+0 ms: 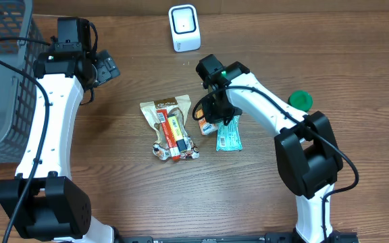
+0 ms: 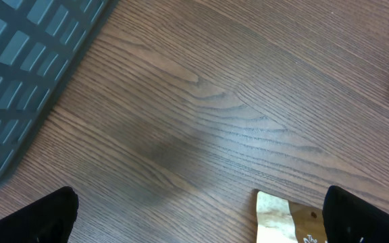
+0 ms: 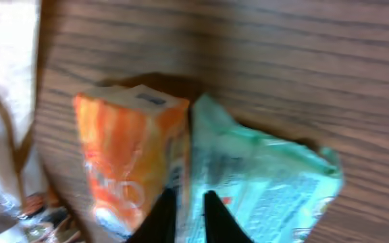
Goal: Scan the item barcode
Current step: 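Lower the open right gripper down onto the orange box, then close the right gripper on the orange box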
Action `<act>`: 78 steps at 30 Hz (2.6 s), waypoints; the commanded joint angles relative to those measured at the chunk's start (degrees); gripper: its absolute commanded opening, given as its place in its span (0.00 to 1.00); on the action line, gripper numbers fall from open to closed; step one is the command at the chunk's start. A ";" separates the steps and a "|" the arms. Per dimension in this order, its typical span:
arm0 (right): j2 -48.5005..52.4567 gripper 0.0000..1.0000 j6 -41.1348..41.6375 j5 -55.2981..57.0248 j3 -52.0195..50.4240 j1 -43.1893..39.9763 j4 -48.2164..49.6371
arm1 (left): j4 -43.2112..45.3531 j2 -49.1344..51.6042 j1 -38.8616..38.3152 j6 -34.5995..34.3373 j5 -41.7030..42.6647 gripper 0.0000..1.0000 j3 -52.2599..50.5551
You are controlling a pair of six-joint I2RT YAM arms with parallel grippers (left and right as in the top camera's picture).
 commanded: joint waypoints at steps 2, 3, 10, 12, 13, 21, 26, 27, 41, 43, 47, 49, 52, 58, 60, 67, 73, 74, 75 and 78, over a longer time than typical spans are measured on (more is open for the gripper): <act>-0.46 0.20 0.17 2.82 2.71 -1.84 0.28 | 0.04 -0.50 0.24 1.22 -0.13 1.00 0.35; -0.46 0.21 0.17 2.82 3.67 -2.08 -0.11 | 0.04 -0.50 0.24 1.25 -0.13 1.00 0.35; -0.50 0.24 0.35 -0.39 12.76 -0.57 -5.73 | 0.04 -0.50 0.24 1.25 -0.13 1.00 0.35; -0.48 0.23 0.39 -0.87 12.66 0.83 -5.88 | 0.04 -0.50 0.24 1.25 -0.13 1.00 0.35; -0.48 0.23 0.42 -0.85 12.31 1.49 -5.77 | 0.04 -0.50 0.24 1.25 -0.13 1.00 0.35; -0.35 0.24 6.45 2.40 11.15 6.73 -4.37 | 0.04 -0.50 0.24 1.25 -0.13 1.00 0.35; -0.15 0.23 9.25 7.08 11.15 9.22 -4.20 | 0.04 -0.50 0.24 1.22 -0.13 1.00 0.35; -0.04 0.23 9.35 7.91 11.15 9.57 -4.22 | 0.04 -0.50 0.24 1.22 -0.13 1.00 0.35; 2.12 0.26 9.35 9.31 4.42 10.71 0.15 | 0.04 -0.50 0.24 1.25 -0.13 1.00 0.35; 2.12 0.27 9.35 9.77 2.54 10.71 1.55 | 0.04 -0.50 0.24 1.25 -0.13 1.00 0.35; 2.12 0.30 9.33 12.02 -0.74 10.71 4.63 | 0.04 -0.50 0.24 1.25 -0.13 1.00 0.35; 2.12 0.31 9.14 12.76 -2.14 10.71 6.05 | 0.04 -0.50 0.24 1.25 -0.13 1.00 0.35; 2.12 0.31 9.11 12.70 -3.91 10.71 8.09 | 0.04 -0.50 0.24 1.22 -0.13 1.00 0.35; 2.14 0.31 9.11 12.70 -7.10 10.71 11.32 | 0.04 -0.50 0.24 1.25 -0.13 1.00 0.35; 2.14 0.27 9.14 12.68 -7.54 10.71 11.78 | 0.04 -0.50 0.24 1.25 -0.13 1.00 0.35; 1.86 0.04 9.16 12.37 -6.05 10.40 11.45 | 0.04 -0.50 0.24 1.25 -0.13 1.00 0.35; -1.75 0.04 9.14 12.04 -0.74 10.32 7.37 | 0.04 -0.50 0.24 1.25 -0.13 1.00 0.35; -2.60 0.04 9.14 12.04 -0.11 10.27 6.84 | 0.04 -0.50 0.24 1.25 -0.13 1.00 0.35; -3.63 0.04 9.14 12.02 0.46 10.16 6.32 | 0.04 -0.50 0.24 1.25 -0.13 1.00 0.35; -7.54 0.04 9.14 9.49 0.98 9.33 5.51 | 0.04 -0.50 0.24 1.25 -0.13 1.00 0.35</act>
